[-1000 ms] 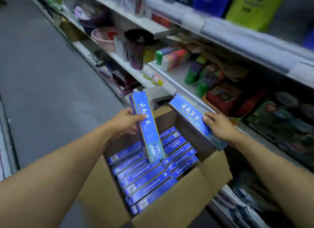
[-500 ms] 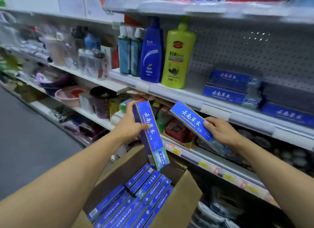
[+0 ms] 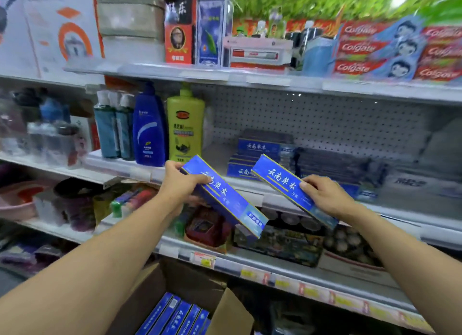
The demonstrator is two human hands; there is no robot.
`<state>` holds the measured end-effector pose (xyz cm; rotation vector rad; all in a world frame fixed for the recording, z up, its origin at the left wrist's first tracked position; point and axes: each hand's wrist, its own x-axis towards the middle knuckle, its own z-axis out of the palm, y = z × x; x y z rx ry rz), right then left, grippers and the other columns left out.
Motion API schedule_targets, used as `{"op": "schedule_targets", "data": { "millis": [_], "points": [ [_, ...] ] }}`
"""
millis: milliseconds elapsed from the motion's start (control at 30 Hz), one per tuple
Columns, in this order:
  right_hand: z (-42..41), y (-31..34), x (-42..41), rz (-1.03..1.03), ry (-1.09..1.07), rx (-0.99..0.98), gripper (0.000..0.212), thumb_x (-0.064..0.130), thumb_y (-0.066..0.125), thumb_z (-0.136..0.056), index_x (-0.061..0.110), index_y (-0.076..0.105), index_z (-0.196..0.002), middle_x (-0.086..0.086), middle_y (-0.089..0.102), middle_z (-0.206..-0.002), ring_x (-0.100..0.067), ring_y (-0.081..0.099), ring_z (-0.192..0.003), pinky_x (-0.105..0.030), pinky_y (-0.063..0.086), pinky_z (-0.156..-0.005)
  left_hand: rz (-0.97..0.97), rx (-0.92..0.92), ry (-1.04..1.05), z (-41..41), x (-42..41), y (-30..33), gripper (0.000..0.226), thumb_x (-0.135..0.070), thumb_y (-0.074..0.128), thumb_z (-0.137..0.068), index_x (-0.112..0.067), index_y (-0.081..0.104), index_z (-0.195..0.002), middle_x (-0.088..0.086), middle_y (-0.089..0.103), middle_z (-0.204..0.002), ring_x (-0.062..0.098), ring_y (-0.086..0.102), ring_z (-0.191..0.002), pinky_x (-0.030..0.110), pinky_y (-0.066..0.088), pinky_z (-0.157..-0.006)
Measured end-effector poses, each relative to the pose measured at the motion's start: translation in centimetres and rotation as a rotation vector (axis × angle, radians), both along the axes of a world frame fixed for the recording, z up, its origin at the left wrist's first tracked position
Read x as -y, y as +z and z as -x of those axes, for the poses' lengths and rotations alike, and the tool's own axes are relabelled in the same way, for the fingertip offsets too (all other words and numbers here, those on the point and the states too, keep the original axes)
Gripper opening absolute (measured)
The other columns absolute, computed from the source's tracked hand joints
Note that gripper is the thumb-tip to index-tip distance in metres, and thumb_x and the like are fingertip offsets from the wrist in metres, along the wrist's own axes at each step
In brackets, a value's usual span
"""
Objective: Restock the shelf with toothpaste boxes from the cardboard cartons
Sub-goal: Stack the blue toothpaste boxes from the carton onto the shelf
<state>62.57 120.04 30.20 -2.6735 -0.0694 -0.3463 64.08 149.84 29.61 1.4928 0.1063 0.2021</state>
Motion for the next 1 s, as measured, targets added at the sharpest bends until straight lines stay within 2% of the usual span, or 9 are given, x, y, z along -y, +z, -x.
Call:
{"op": "schedule_targets", "data": {
  "millis": [133, 267, 367, 500, 600, 700, 900, 1000],
  "points": [
    [-2.3, 1.8, 1.5, 0.008, -0.033, 0.051, 0.024, 0.024, 0.048, -0.097, 0.009, 0.063, -0.106, -0.008, 0.066, -0.108, -0.02, 0.054, -0.09, -0.028, 0.035, -0.072, 0.168, -0.004, -0.042, -2.4, 2.2, 1.7, 0.045, 0.006, 0.068, -0.077, -0.018, 0.034, -0.092, 0.008, 0.05, -0.096, 0.017, 0.056, -0.071, 0.038, 0.054, -0.061],
    [-7.6, 3.1, 2.4, 0.017, -0.017, 0.066, 0.025, 0.026, 0.053, -0.094, 0.006, 0.064, -0.103, -0.013, 0.067, -0.105, -0.025, 0.058, -0.093, -0.029, 0.037, -0.072, 0.192, 0.004, -0.154, -4.8, 3.1, 2.7, 0.047, 0.01, 0.063, -0.081, -0.015, 0.032, -0.106, 0.007, 0.056, -0.085, 0.022, 0.059, -0.069, 0.042, 0.055, -0.069],
    [-12.5, 3.9, 2.2, 0.049, 0.034, 0.049, 0.027, 0.027, 0.053, -0.095, 0.003, 0.065, -0.098, -0.017, 0.068, -0.1, -0.021, 0.055, -0.082, -0.028, 0.034, -0.066, 0.253, -0.006, -0.201, -6.7, 3.2, 3.3, 0.034, 0.009, 0.058, -0.085, -0.014, 0.04, -0.103, 0.011, 0.06, -0.083, 0.025, 0.062, -0.073, 0.044, 0.055, -0.075],
    [-18.6, 4.9, 1.2, 0.08, 0.114, 0.033, 0.028, 0.027, 0.051, -0.096, 0.001, 0.064, -0.1, -0.018, 0.066, -0.102, -0.022, 0.056, -0.085, -0.027, 0.032, -0.066, 0.326, 0.026, -0.195, -9.6, 2.6, 3.5, 0.025, 0.006, 0.056, -0.087, -0.012, 0.043, -0.098, 0.014, 0.062, -0.087, 0.025, 0.064, -0.078, 0.043, 0.058, -0.069],
    [-22.2, 4.8, 0.5, 0.06, 0.21, 0.056, 0.025, 0.025, 0.053, -0.095, 0.003, 0.064, -0.099, -0.016, 0.066, -0.1, -0.023, 0.057, -0.087, -0.028, 0.036, -0.07, 0.345, 0.047, -0.154, -11.5, 1.9, 3.3, 0.023, 0.005, 0.055, -0.087, -0.013, 0.045, -0.094, 0.012, 0.064, -0.085, 0.021, 0.067, -0.074, 0.04, 0.058, -0.066],
    [-24.5, 4.3, -0.1, 0.086, 0.258, 0.06, 0.026, 0.023, 0.056, -0.093, 0.002, 0.062, -0.109, -0.014, 0.064, -0.104, -0.026, 0.059, -0.096, -0.026, 0.036, -0.072, 0.386, 0.061, -0.137, -13.0, 1.6, 2.7, 0.025, 0.004, 0.054, -0.087, -0.011, 0.044, -0.105, 0.011, 0.064, -0.086, 0.018, 0.069, -0.07, 0.038, 0.06, -0.066],
    [-27.1, 2.5, 0.3, 0.204, 0.271, 0.078, 0.04, 0.024, 0.063, -0.088, 0.005, 0.058, -0.122, -0.019, 0.055, -0.121, -0.03, 0.054, -0.11, -0.03, 0.041, -0.089, 0.42, 0.071, -0.12, -15.5, 2.4, 1.9, 0.021, 0.005, 0.051, -0.089, -0.012, 0.047, -0.1, 0.011, 0.064, -0.088, 0.016, 0.07, -0.068, 0.036, 0.059, -0.062],
    [-26.8, 3.1, 1.6, 0.104, 0.245, 0.132, 0.046, 0.025, 0.063, -0.089, 0.006, 0.052, -0.13, -0.019, 0.045, -0.128, -0.033, 0.048, -0.116, -0.035, 0.039, -0.099, 0.449, 0.064, -0.129, -16.8, 3.5, 1.7, 0.023, 0.007, 0.05, -0.089, -0.012, 0.046, -0.101, 0.012, 0.063, -0.088, 0.017, 0.07, -0.066, 0.037, 0.059, -0.061]
  ]
}}
